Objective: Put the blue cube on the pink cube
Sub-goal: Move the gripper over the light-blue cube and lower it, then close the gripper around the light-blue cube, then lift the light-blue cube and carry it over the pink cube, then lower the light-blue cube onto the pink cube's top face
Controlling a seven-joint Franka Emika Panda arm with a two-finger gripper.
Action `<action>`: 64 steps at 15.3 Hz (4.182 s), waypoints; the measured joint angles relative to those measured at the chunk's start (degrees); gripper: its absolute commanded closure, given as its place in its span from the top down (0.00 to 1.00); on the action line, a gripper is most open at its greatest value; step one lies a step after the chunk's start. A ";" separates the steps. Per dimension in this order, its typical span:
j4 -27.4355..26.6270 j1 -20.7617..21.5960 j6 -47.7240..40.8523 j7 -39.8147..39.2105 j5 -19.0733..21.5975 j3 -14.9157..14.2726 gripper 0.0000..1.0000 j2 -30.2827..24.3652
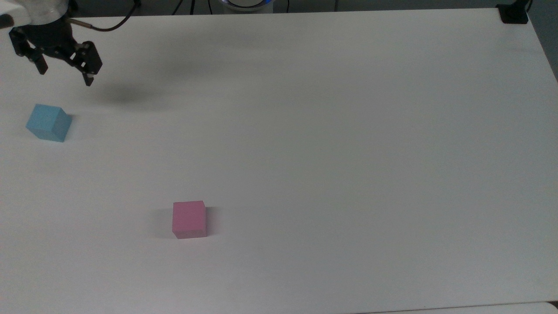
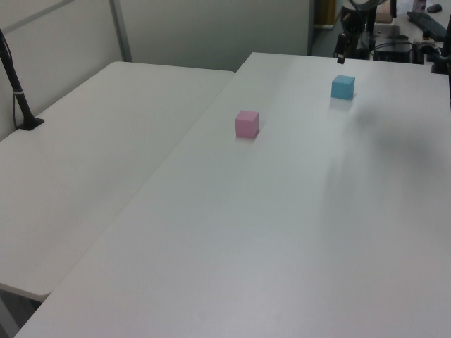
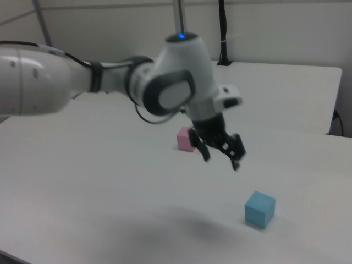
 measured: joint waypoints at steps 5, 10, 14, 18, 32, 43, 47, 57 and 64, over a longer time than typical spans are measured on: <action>-0.10 -1.64 9.20 -2.50 7.70 -2.59 1.00 7.47; -0.08 -2.86 16.10 -3.37 11.69 -2.63 1.00 12.61; -0.08 -4.01 16.85 -7.82 12.99 -2.74 1.00 14.31; -0.21 -4.73 16.85 -9.91 13.01 -2.78 1.00 14.83; 1.95 -3.01 19.96 -10.72 17.14 -2.21 0.20 15.43; 9.46 17.67 16.63 0.72 24.74 -4.96 0.25 14.51; 15.61 18.37 16.63 4.81 24.78 -4.36 0.30 20.55; 20.19 18.85 16.63 5.24 24.79 -2.85 0.66 26.56; 20.18 18.87 16.63 5.57 22.19 -1.97 1.00 27.60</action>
